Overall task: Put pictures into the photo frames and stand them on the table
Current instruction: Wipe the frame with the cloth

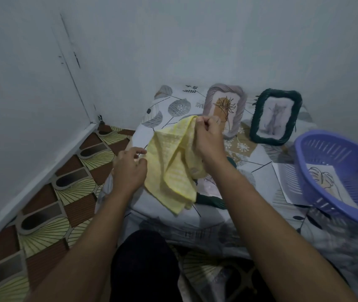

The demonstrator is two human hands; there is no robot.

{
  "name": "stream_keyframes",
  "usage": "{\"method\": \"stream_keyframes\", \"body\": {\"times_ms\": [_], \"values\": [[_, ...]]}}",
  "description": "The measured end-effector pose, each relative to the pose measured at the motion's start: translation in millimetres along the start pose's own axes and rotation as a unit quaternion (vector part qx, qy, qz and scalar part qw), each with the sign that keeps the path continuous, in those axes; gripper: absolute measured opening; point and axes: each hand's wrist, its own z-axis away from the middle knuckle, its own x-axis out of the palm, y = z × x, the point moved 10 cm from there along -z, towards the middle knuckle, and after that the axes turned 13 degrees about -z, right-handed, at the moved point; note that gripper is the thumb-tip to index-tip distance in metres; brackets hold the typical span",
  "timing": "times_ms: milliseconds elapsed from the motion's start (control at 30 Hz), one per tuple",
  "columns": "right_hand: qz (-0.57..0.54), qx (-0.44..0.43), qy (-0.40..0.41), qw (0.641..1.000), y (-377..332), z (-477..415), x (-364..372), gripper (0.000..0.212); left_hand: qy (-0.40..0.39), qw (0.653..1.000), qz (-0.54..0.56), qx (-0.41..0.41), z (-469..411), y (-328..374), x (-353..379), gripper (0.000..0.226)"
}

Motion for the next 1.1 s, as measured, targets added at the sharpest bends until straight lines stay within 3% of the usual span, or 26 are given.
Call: {"method": "stream_keyframes", "body": {"times_ms": [100, 167, 233, 333, 467, 533, 600, 633, 700, 833, 900, 967, 1100], "values": [[0.04, 0.009, -0.053, 0.998, -3, 2, 6, 0.018, -0.018, 0.997, 0.05, 0.063, 5, 28, 5, 0.054], [0.072, -0.007, -0.071, 0.995, -6, 3, 9, 0.017, -0.074, 0.984, 0.119, 0.111, 16, 57, 12, 0.058], [0.094, -0.028, -0.067, 0.993, -10, 4, 8, 0.015, -0.119, 0.979, 0.109, 0.125, 23, 73, 23, 0.057], [0.089, -0.039, -0.033, 0.995, -16, 5, -5, 0.017, -0.084, 0.988, 0.018, 0.128, 20, 75, 28, 0.053], [0.114, -0.059, -0.012, 0.992, -19, 2, -21, 0.019, -0.052, 0.988, 0.115, 0.087, 22, 74, 14, 0.044], [0.132, -0.05, -0.007, 0.99, -14, -3, -28, 0.015, -0.06, 0.986, 0.123, 0.1, 19, 76, 14, 0.029], [0.108, -0.026, -0.016, 0.994, -4, -9, -34, 0.016, -0.077, 0.984, 0.113, 0.111, 16, 78, 17, 0.044], [0.087, -0.009, -0.022, 0.996, 3, -10, -37, 0.017, -0.094, 0.982, 0.13, 0.104, 15, 78, 19, 0.054], [0.076, 0.028, -0.032, 0.996, 22, -11, -42, 0.016, -0.104, 0.971, 0.204, 0.072, 14, 78, 21, 0.052], [0.082, 0.093, -0.028, 0.992, 60, -2, -59, 0.017, -0.019, 0.945, 0.316, -0.077, -1, 53, 17, 0.036], [0.102, 0.119, -0.002, 0.988, 71, 7, -76, 0.014, 0.013, 0.938, 0.322, -0.126, -5, 43, 15, 0.036], [0.173, 0.139, 0.041, 0.974, 82, 13, -101, 0.015, 0.022, 0.945, 0.295, -0.137, -8, 44, 17, 0.037], [0.415, 0.202, 0.066, 0.885, 95, 23, -139, 0.045, -0.026, 0.967, 0.232, -0.106, 1, 64, 37, 0.049]]}}
